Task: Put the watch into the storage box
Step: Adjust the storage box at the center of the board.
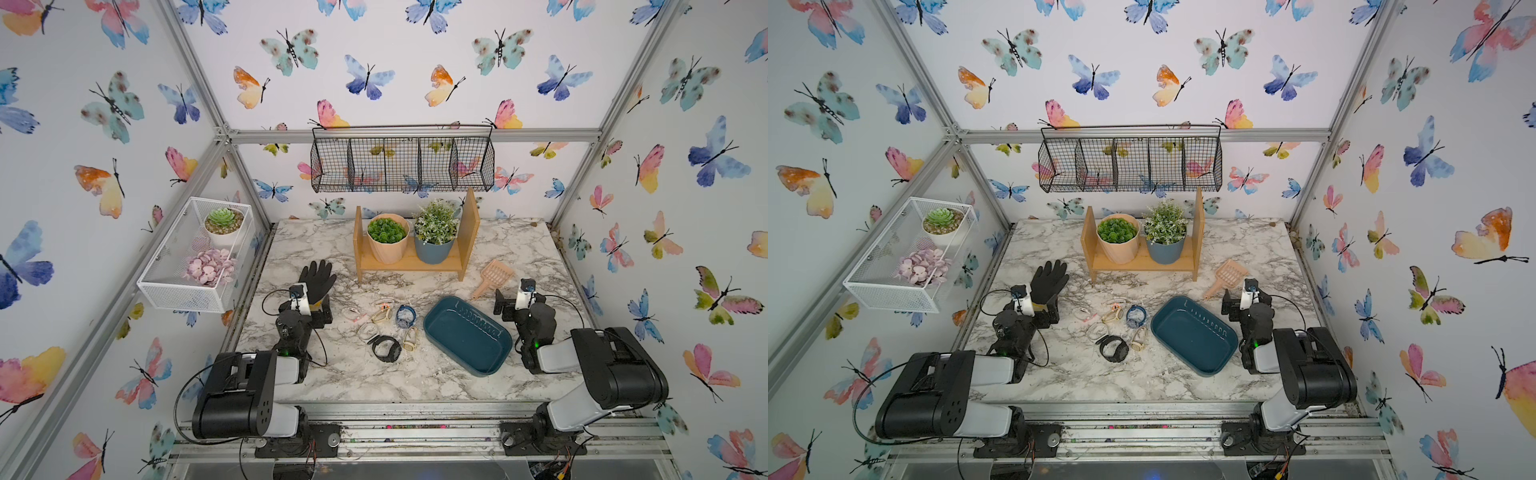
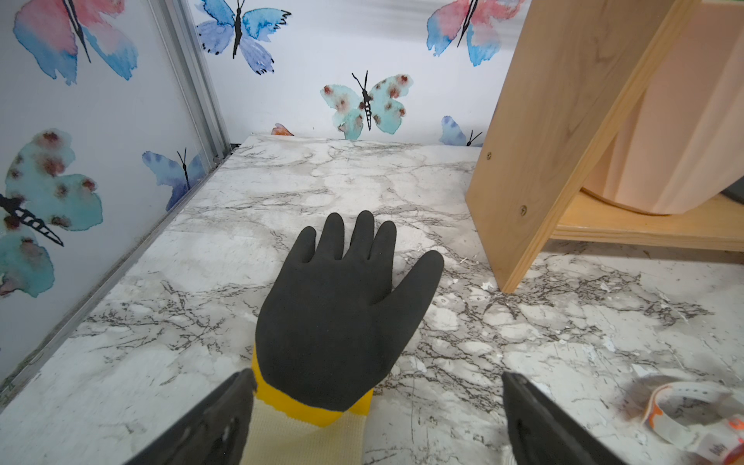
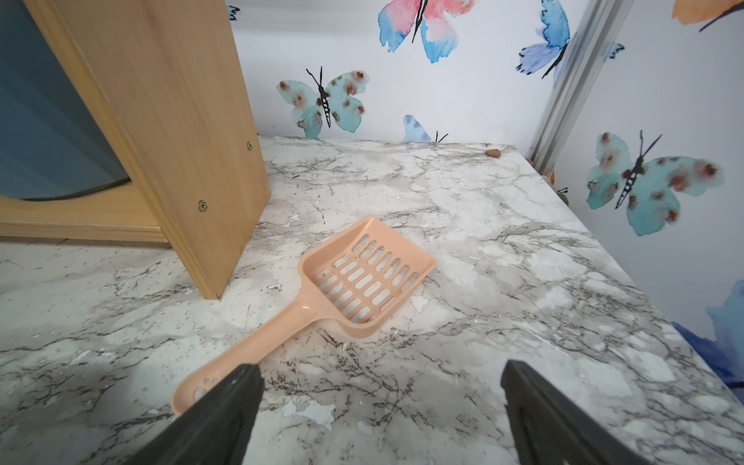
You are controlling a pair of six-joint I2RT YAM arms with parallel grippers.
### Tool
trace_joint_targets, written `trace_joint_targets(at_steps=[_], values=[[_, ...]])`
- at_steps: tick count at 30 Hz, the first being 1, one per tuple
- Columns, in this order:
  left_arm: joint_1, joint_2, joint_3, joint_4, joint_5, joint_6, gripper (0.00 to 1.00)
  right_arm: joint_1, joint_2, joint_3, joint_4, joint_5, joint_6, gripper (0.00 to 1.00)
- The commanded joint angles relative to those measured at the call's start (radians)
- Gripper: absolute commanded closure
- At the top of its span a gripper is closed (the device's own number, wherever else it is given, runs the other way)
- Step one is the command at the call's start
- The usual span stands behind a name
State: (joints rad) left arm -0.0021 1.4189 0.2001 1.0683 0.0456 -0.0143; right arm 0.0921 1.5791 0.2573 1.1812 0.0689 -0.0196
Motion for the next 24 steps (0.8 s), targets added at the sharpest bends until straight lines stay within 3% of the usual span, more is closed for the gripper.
trace_joint_targets(at_steps=[1, 5, 8, 11, 16, 20, 24], values=[[-0.001, -0.013, 0.011, 0.002, -0.019, 0.007, 0.01, -0.009, 0.0, 0.02, -0.025, -0.036, 0.004, 0.01], [-0.001, -0.039, 0.011, 0.002, -0.043, -0.005, 0.02, -0.009, -0.021, 0.007, 0.022, -0.015, 0.003, 0.01], [-0.004, -0.138, 0.046, -0.152, -0.067, -0.009, 0.01, -0.009, -0.126, 0.092, -0.256, -0.011, 0.006, 0.01], [-0.005, -0.22, 0.102, -0.306, -0.098, -0.036, 0.01, -0.009, -0.195, 0.147, -0.351, -0.046, 0.006, 0.01], [-0.024, -0.293, 0.214, -0.53, -0.091, -0.112, 0.01, -0.008, -0.252, 0.373, -0.664, -0.205, 0.007, 0.01], [-0.096, -0.304, 0.251, -0.627, -0.111, -0.118, 0.02, -0.005, -0.18, 0.593, -0.988, -0.377, -0.05, 0.02], [-0.159, -0.301, 0.262, -0.683, -0.091, -0.134, 0.01, 0.006, -0.11, 0.74, -1.217, -0.452, -0.125, 0.04]])
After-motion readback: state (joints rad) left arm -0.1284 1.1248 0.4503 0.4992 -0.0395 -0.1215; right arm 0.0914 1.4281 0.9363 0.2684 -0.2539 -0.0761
